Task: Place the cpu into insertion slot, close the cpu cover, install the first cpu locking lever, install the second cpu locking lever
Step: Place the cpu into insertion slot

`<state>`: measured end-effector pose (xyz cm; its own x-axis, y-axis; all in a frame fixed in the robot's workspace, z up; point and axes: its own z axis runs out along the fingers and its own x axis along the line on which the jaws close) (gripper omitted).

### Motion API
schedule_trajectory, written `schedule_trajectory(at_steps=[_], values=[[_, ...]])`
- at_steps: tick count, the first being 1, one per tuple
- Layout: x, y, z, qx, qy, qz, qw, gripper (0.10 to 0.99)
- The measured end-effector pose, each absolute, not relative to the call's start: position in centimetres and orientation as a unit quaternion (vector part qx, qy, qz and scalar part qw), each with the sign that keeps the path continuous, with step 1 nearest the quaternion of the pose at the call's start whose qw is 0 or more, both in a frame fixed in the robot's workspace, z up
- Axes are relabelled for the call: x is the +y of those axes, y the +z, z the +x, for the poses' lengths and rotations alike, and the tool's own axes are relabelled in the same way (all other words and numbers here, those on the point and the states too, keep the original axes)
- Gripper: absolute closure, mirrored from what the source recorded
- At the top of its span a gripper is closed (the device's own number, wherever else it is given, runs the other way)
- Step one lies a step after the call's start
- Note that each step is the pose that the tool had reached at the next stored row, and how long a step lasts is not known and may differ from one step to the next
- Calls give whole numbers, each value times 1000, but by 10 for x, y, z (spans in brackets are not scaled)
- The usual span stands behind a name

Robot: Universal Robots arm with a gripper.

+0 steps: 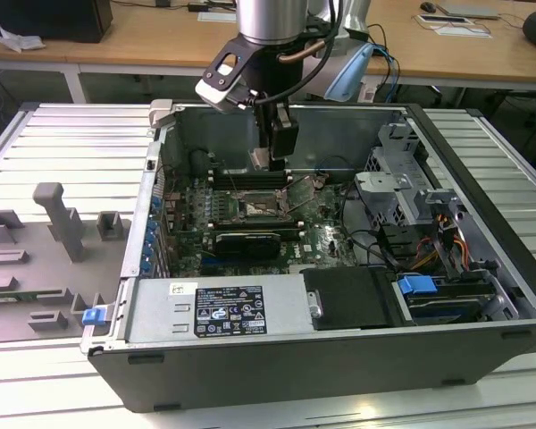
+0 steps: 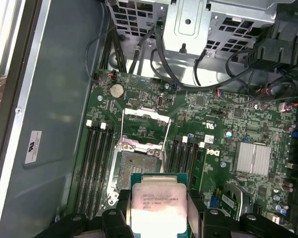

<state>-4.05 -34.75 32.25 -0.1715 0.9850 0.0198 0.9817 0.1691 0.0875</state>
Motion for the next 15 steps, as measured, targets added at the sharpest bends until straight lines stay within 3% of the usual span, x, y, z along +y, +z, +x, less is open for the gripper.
schedule_trajectory(at_steps=[15], values=[[-348, 315, -41, 764, 40, 644, 20, 549]])
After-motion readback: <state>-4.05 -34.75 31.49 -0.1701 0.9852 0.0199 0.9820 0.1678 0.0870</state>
